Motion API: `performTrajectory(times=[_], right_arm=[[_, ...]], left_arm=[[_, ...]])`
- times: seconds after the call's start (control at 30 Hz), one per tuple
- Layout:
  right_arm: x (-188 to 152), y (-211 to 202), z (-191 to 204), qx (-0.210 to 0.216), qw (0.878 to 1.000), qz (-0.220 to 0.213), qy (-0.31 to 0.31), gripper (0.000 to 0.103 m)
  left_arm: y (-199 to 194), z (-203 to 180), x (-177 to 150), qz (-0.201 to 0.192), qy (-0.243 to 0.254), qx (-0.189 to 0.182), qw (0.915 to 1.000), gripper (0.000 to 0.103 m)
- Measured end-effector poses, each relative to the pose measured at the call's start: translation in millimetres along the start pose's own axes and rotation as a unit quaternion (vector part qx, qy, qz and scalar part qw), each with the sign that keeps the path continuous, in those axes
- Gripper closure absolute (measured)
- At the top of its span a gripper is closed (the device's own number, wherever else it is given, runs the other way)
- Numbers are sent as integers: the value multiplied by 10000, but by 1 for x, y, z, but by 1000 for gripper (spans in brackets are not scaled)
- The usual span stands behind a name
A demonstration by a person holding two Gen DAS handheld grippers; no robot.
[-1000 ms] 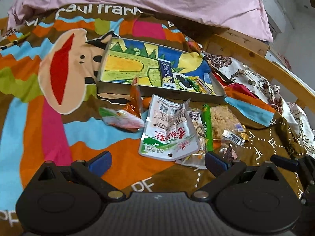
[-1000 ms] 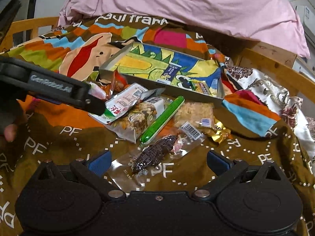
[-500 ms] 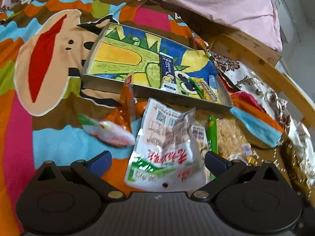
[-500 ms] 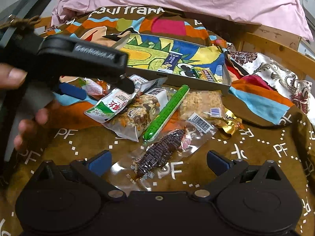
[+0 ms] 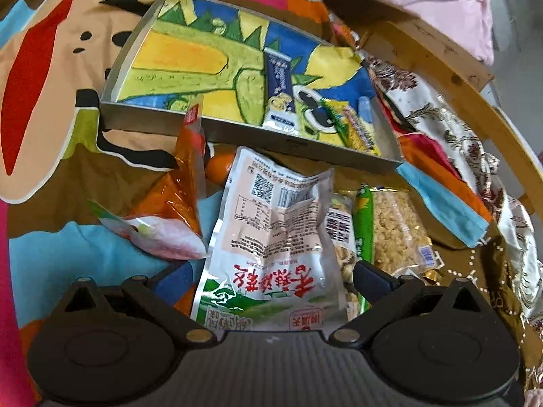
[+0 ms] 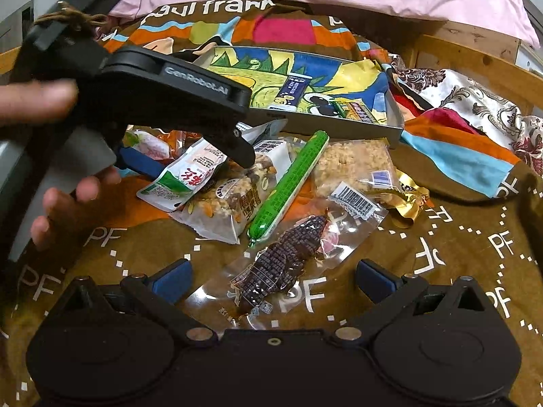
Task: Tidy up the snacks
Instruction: 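Lower the left tool onto the white-and-green snack bag while the right tool approaches the dried meat pack, then close the left tool on the white bag while the right tool grips the dried meat pack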
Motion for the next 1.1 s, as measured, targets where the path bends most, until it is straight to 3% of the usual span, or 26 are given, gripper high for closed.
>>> performTrajectory(times=[0.23, 0.3, 0.73, 0.97, 1.1], right_arm=[[-3, 7, -1, -40, 9999, 157, 7, 1], [-4, 7, -1, -50, 9998, 196, -39, 4], [2, -2, -1, -64, 9997, 18, -214, 45], [3, 0, -5, -59, 9999, -30, -86, 48], [2, 2, -6, -5, 10000, -3, 33, 40]], left_arm=[[5, 4, 0, -27, -175, -16, 9998, 2], [3, 7, 0, -73, -204, 46, 9998, 8], [-19, 16, 3, -274, -514, -192, 9981, 31], [-16, 19, 4, -273, -574, -193, 9978, 31], [-8, 17, 5, -234, -627, -195, 9976, 23]])
Point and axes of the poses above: each gripper's, at about its wrist camera, not at the fingertips, and y roughly the way its jaws point, z to its left, x to its top, the point moved 7 cm from there along y, roughly the way its jaws point, and after that the axes turned 10 degrees about -z, right-handed, at the moved point
